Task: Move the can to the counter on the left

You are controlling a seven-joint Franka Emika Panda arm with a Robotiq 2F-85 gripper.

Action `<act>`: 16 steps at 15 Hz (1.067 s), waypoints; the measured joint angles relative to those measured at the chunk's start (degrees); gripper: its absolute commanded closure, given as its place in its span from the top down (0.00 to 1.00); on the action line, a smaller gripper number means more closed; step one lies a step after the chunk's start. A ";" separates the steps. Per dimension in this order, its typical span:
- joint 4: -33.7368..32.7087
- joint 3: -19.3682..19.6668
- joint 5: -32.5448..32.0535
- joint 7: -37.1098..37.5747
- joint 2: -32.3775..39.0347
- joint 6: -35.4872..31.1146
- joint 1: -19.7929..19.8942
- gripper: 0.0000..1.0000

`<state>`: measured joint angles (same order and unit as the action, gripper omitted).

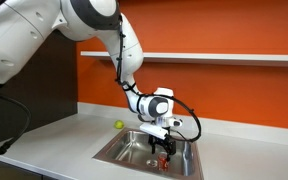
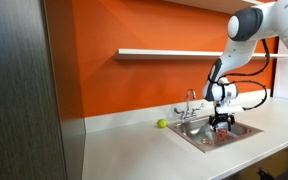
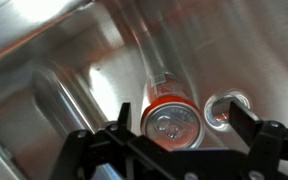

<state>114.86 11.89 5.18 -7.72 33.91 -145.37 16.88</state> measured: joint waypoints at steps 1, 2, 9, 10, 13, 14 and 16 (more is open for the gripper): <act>-0.07 0.00 0.00 0.00 0.11 0.00 0.05 1.00; -0.16 0.00 0.00 0.00 0.27 -0.02 0.11 1.00; -1.46 -0.23 0.00 0.00 2.13 -0.72 0.47 1.00; -1.67 -0.28 0.00 0.00 2.39 -0.81 0.50 1.00; -2.23 -0.44 0.00 0.00 2.91 -0.83 0.58 1.00; -2.38 -0.50 0.00 0.00 3.04 -0.83 0.60 1.00; -2.63 -0.59 0.00 0.00 3.28 -0.83 0.66 1.00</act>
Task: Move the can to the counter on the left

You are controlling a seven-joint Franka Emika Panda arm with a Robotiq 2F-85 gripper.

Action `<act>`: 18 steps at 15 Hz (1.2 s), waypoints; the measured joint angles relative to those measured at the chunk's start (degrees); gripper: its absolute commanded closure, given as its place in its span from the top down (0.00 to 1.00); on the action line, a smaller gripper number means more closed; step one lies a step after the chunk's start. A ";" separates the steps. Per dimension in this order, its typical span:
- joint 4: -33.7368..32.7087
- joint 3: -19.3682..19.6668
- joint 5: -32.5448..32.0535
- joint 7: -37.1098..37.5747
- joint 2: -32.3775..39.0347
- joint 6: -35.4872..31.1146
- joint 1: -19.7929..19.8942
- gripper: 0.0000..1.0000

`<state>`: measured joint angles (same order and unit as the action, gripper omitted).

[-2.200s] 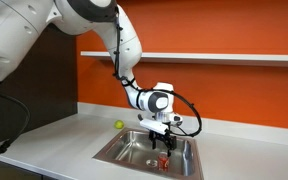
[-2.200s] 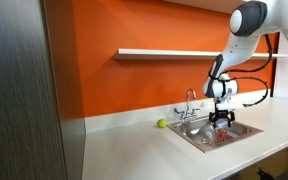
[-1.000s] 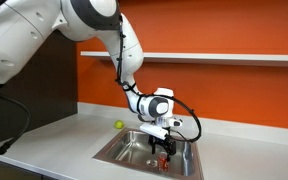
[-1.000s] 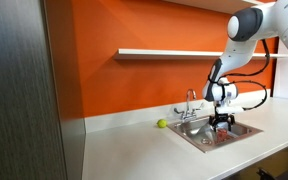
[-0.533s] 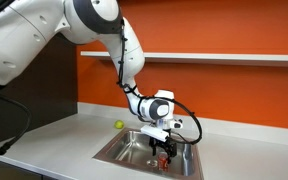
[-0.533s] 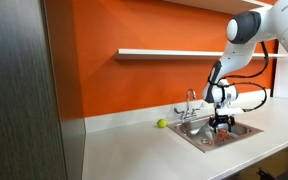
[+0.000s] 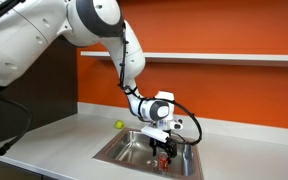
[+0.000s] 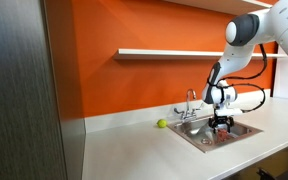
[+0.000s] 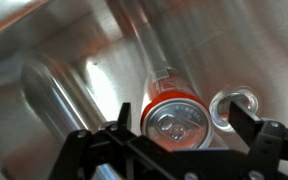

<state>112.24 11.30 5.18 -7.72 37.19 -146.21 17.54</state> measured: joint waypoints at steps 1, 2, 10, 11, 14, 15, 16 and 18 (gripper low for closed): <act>-0.14 -0.06 0.00 0.00 0.16 0.00 0.06 1.00; -0.28 -0.11 0.00 0.00 0.34 0.00 0.14 1.00; -0.97 -0.19 0.00 0.00 1.16 0.00 0.53 0.51; -1.10 -0.20 0.00 0.00 1.26 0.00 0.55 0.42; -1.36 -0.21 0.00 0.00 1.42 0.00 0.58 0.38; -1.42 -0.21 0.00 0.00 1.45 0.00 0.59 0.38; -1.51 -0.21 0.00 0.00 1.51 0.00 0.59 0.38; -1.74 -0.22 0.00 0.00 1.64 0.00 0.59 0.38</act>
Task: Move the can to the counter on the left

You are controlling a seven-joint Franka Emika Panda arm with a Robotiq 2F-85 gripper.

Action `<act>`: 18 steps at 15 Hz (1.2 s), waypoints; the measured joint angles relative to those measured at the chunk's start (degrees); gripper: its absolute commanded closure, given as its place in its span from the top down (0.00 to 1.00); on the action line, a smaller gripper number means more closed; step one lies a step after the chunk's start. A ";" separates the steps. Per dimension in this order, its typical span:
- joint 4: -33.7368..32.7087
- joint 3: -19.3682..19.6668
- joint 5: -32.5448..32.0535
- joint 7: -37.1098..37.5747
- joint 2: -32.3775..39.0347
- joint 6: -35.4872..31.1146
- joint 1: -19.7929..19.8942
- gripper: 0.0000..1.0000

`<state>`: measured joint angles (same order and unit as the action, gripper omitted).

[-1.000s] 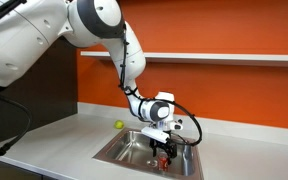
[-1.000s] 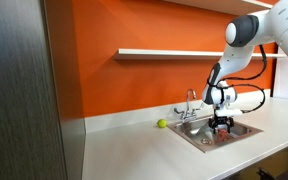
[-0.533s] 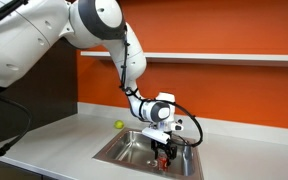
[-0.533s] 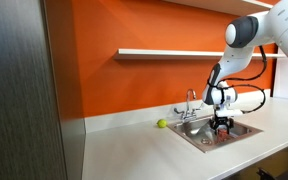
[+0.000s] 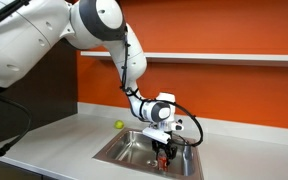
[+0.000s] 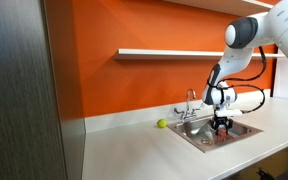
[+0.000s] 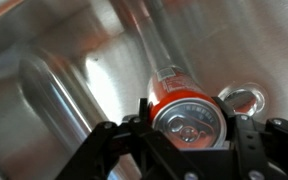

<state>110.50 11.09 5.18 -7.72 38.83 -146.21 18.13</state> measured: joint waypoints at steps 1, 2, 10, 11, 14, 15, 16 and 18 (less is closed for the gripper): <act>-0.08 -0.01 0.00 0.00 0.04 0.00 0.00 0.38; -0.13 -0.02 0.00 0.00 0.06 0.00 0.00 0.38; -0.75 0.03 -0.01 0.86 -1.35 0.05 -0.06 0.38; -0.72 0.07 -0.03 1.01 -2.08 0.10 -0.11 0.38; -0.34 0.18 -0.17 1.36 -4.62 0.27 -0.34 0.38; 0.04 0.25 -0.32 1.65 -5.65 0.33 -0.51 0.38; 0.50 0.38 -0.51 1.95 -6.64 0.48 -0.73 0.38; 1.71 0.79 -1.07 2.45 -8.73 1.05 -1.33 0.38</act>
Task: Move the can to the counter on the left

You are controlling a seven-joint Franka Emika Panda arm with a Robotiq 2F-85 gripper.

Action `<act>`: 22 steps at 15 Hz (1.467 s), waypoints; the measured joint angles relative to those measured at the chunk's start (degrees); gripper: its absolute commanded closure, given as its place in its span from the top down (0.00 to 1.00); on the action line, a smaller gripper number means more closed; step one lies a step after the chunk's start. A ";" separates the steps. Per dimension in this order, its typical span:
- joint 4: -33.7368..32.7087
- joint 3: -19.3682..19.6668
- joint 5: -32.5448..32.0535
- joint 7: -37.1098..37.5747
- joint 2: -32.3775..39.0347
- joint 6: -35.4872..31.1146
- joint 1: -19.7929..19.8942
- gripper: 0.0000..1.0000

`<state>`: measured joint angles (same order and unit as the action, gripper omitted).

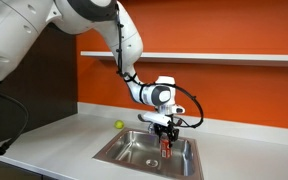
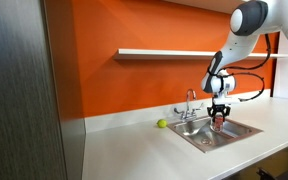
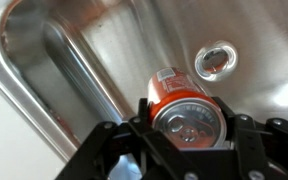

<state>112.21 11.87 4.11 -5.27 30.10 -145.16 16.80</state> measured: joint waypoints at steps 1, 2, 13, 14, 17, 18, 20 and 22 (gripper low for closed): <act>0.62 0.15 -0.46 0.03 -1.00 0.78 -0.29 0.38; 1.26 0.25 -1.25 0.04 -2.12 2.01 -0.54 0.38; 12.05 -0.32 -9.14 -0.35 -15.69 9.24 -5.43 0.38; 13.27 -0.71 -9.51 -0.41 -16.88 9.27 -6.10 0.38; 16.62 -2.17 -10.00 -0.92 -20.19 9.35 -8.08 0.38; 17.66 -2.79 -10.02 -1.17 -21.20 9.36 -8.72 0.38; 19.60 -4.13 -10.03 -1.79 -23.02 9.38 -10.01 0.38; 21.28 -5.42 -10.03 -2.50 -24.42 9.43 -11.28 0.38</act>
<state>133.48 6.45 -5.92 -7.77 5.69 -135.73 5.52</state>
